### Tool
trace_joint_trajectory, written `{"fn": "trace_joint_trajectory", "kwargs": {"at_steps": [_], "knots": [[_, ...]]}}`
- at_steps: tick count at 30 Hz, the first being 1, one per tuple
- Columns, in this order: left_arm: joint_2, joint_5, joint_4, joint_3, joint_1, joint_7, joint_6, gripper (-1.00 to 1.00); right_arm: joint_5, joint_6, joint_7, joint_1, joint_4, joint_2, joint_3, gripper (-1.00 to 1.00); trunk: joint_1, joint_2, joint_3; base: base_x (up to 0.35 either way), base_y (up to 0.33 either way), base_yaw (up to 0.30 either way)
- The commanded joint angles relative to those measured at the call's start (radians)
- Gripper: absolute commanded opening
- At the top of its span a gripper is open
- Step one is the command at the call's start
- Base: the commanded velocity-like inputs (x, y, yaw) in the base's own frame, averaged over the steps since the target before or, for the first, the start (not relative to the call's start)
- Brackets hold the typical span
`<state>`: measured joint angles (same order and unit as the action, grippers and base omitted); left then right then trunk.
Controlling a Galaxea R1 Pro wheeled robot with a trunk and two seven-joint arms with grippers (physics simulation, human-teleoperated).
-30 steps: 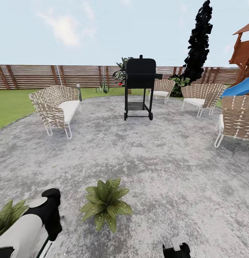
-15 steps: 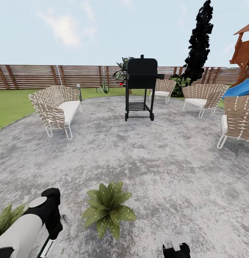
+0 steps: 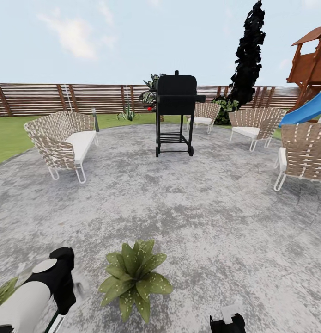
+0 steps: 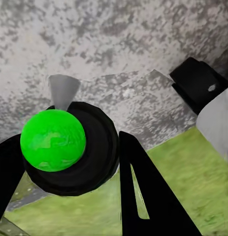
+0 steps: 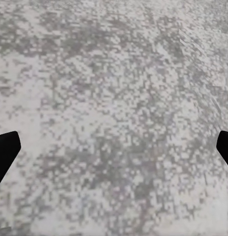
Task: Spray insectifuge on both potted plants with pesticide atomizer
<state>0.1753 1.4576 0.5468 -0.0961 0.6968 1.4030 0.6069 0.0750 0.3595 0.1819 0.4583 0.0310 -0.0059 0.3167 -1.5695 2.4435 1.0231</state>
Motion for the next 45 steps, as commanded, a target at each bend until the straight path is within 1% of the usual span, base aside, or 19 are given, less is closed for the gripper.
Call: {"fn": "trace_joint_trajectory", "kwargs": {"at_steps": [1, 2, 4, 5, 6, 7, 8, 9, 10, 13, 15, 17, 21, 24, 26, 32, 41, 45], "knots": [[-0.005, 0.009, 0.003, -0.004, 0.005, 0.036, 0.008, -1.00, 0.008, 0.003, 0.002, 0.000, 0.000, 0.000, 0.009, 1.00, 0.000, 0.000, 0.001, 0.000, 0.000, 0.000], [-0.012, 0.012, 0.011, 0.000, 0.013, 0.074, 0.006, -1.00, 0.008, 0.003, 0.002, 0.000, 0.000, 0.000, 0.009, 1.00, 0.000, 0.000, 0.001, 0.000, 0.000, 0.000], [-0.022, 0.020, 0.051, 0.005, 0.049, 0.146, 0.004, -1.00, 0.008, 0.003, 0.002, 0.000, 0.000, 0.000, 0.009, 1.00, 0.000, 0.000, 0.001, 0.000, 0.000, 0.000], [-0.024, 0.023, 0.061, 0.018, 0.067, 0.164, 0.004, -1.00, 0.008, 0.003, 0.002, 0.000, 0.000, 0.001, 0.009, 1.00, 0.000, 0.000, 0.001, 0.000, 0.000, 0.000], [-0.024, 0.024, 0.065, 0.044, 0.079, 0.168, 0.005, -1.00, 0.008, 0.003, 0.002, 0.000, 0.000, 0.001, 0.009, 1.00, 0.000, 0.000, 0.001, 0.000, 0.000, 0.000], [-0.023, 0.023, 0.066, 0.078, 0.088, 0.168, 0.006, -1.00, 0.008, 0.003, 0.002, 0.000, 0.000, 0.001, 0.009, 1.00, 0.000, 0.000, 0.001, 0.000, 0.000, 0.000], [-0.022, 0.024, 0.067, 0.096, 0.093, 0.168, 0.006, -1.00, 0.008, 0.003, 0.002, 0.000, 0.000, 0.001, 0.009, 1.00, 0.000, 0.000, 0.001, 0.000, 0.000, 0.000], [-0.015, 0.025, 0.068, 0.120, 0.099, 0.168, 0.005, -1.00, 0.008, 0.003, 0.003, 0.000, 0.000, 0.001, 0.009, 1.00, 0.000, 0.000, 0.001, 0.000, 0.000, 0.000], [-0.011, 0.025, 0.068, 0.126, 0.101, 0.168, 0.004, -1.00, 0.008, 0.003, 0.002, 0.000, 0.000, 0.001, 0.009, 1.00, 0.000, 0.000, 0.001, 0.000, 0.000, 0.000], [0.006, 0.024, 0.067, 0.128, 0.097, 0.168, 0.003, -1.00, 0.008, 0.003, 0.002, 0.000, 0.000, 0.001, 0.009, 1.00, 0.000, 0.000, 0.001, 0.000, 0.000, 0.000], [0.041, 0.015, 0.057, 0.125, 0.088, 0.168, 0.002, -1.00, 0.008, 0.003, 0.002, 0.000, 0.000, 0.001, 0.009, 1.00, 0.000, 0.000, 0.001, 0.000, 0.000, 0.000], [0.055, 0.012, 0.052, 0.125, 0.084, 0.168, 0.003, -1.00, 0.007, 0.003, 0.002, 0.000, 0.000, 0.000, 0.009, 1.00, 0.000, 0.000, 0.001, 0.030, 0.107, 0.000], [0.049, 0.012, 0.051, 0.127, 0.082, 0.168, 0.006, -1.00, 0.006, 0.004, 0.003, 0.000, 0.000, -0.002, 0.009, 1.00, 0.000, 0.000, 0.001, 0.052, 0.208, 0.000], [0.049, 0.013, 0.053, 0.124, 0.082, 0.168, 0.008, -1.00, 0.006, 0.004, 0.003, 0.000, 0.000, -0.002, 0.009, 1.00, 0.000, 0.000, 0.001, 0.005, 0.031, 0.000], [0.050, 0.013, 0.055, 0.122, 0.083, 0.168, 0.008, -1.00, 0.006, 0.004, 0.002, 0.000, 0.004, 0.005, 0.010, 1.00, 0.000, 0.000, 0.001, 0.000, 0.003, 0.000], [0.048, 0.012, 0.055, 0.118, 0.084, 0.168, 0.010, -1.00, 0.007, 0.007, 0.002, 0.000, 0.002, 0.004, 0.009, 1.00, 0.000, 0.000, 0.001, -0.011, 0.000, -0.015], [0.046, 0.012, 0.058, 0.118, 0.084, 0.168, 0.015, -1.00, 0.011, 0.006, 0.002, 0.000, 0.004, 0.007, 0.008, 1.00, 0.000, 0.000, -0.001, -0.281, 0.084, -0.183], [0.043, 0.012, 0.060, 0.118, 0.084, 0.168, 0.022, -1.00, 0.011, 0.007, 0.002, 0.000, 0.004, 0.007, 0.007, 1.00, 0.000, 0.000, -0.001, 0.051, 0.268, -0.018]]}}
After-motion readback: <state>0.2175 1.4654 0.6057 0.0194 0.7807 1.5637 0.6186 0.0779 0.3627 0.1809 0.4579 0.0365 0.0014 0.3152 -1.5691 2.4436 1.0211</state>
